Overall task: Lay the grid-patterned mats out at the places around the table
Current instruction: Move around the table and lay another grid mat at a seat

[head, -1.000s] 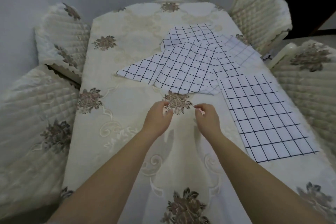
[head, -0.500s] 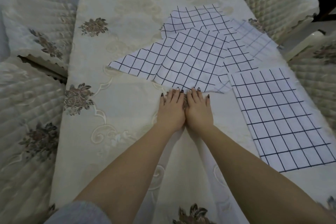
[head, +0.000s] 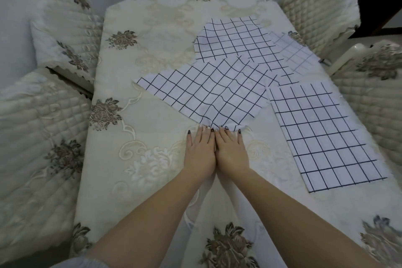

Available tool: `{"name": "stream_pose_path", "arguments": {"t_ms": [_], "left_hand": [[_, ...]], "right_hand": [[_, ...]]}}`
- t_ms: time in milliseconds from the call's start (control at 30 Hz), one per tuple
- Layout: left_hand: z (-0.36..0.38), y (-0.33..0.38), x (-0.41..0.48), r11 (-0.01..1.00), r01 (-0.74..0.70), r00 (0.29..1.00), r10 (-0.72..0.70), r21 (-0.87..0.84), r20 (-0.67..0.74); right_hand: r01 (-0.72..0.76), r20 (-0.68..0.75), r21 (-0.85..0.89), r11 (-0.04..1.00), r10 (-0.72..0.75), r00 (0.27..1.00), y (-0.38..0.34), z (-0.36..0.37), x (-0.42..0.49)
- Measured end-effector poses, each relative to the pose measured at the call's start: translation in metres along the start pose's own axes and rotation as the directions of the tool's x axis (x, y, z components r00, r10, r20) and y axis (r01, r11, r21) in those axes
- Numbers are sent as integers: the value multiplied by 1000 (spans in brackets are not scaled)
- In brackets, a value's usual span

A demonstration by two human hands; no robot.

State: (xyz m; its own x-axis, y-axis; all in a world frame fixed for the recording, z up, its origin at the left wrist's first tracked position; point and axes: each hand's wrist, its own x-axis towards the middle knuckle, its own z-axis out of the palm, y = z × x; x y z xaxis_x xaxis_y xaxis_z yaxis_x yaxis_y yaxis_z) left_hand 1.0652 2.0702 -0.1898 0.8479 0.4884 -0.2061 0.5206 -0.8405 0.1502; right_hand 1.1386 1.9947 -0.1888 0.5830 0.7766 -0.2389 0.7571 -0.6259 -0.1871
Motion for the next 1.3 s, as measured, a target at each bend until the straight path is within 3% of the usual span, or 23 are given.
{"name": "stream_pose_path", "arguments": {"t_ms": [333, 600, 900, 1033, 1167, 1300], "left_hand": [[1, -5, -71, 993, 27, 996, -18, -112, 82], [17, -10, -127, 994, 22, 996, -13, -104, 90], [22, -12, -162, 977, 44, 996, -58, -210, -62], [18, -19, -171, 985, 41, 997, -51, -169, -55], [13, -20, -179, 980, 55, 997, -66, -193, -50], [5, -3, -176, 976, 44, 999, -50, -213, -22]], "right_hand": [[68, 107, 31, 997, -71, 992, -24, 7, -62], [115, 121, 44, 992, -119, 985, -46, 25, -118], [89, 207, 249, 965, -143, 968, -67, 32, -155], [53, 287, 474, 879, -211, 934, -78, 19, -165], [-48, 169, 619, 784, -73, 983, -66, -8, -168], [-44, 36, 461, 887, 31, 999, -14, -26, -150]]}}
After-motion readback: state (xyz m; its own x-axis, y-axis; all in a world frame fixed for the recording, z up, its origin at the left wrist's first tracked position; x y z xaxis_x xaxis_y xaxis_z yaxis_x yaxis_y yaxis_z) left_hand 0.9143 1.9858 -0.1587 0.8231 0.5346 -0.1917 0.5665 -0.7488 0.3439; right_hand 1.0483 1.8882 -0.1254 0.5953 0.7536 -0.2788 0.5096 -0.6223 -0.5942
